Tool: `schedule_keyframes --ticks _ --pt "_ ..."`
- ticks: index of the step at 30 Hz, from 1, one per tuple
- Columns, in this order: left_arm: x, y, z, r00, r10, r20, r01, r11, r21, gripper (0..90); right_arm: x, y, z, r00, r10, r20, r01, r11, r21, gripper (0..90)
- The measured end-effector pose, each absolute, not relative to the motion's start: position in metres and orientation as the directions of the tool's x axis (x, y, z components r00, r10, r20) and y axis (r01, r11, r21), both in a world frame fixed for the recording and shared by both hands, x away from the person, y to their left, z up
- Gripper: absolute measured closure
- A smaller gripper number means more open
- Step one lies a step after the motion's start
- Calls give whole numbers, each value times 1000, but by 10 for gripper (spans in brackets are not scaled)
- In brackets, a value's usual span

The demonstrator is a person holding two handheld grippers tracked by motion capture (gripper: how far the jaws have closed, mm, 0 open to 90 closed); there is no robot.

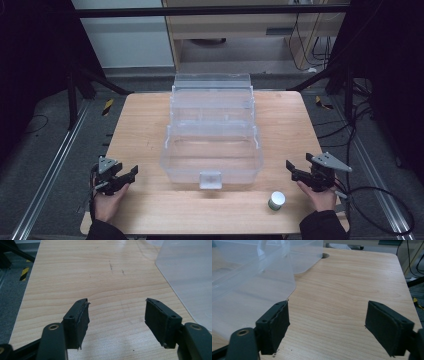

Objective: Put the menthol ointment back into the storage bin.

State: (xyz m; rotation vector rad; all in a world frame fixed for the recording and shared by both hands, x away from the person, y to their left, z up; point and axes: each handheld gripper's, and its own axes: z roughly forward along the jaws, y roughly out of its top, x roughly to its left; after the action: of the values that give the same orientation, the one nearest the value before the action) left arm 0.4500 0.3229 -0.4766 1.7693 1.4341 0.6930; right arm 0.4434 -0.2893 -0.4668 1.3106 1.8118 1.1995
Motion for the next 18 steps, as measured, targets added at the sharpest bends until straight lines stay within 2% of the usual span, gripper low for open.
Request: schedule_keyframes --ticks 8,11,18 --pt "449 324 -477 223 974 -40 580 -100 808 379 441 -291 -463 -386 918 92 458 104 883 249" --pt "451 323 -479 227 973 -36 588 -108 801 380 441 -288 -450 -430 899 77 456 143 878 303" --pt "451 323 -479 225 974 -32 589 -110 800 373 440 -283 -431 -462 886 34 436 193 879 294"
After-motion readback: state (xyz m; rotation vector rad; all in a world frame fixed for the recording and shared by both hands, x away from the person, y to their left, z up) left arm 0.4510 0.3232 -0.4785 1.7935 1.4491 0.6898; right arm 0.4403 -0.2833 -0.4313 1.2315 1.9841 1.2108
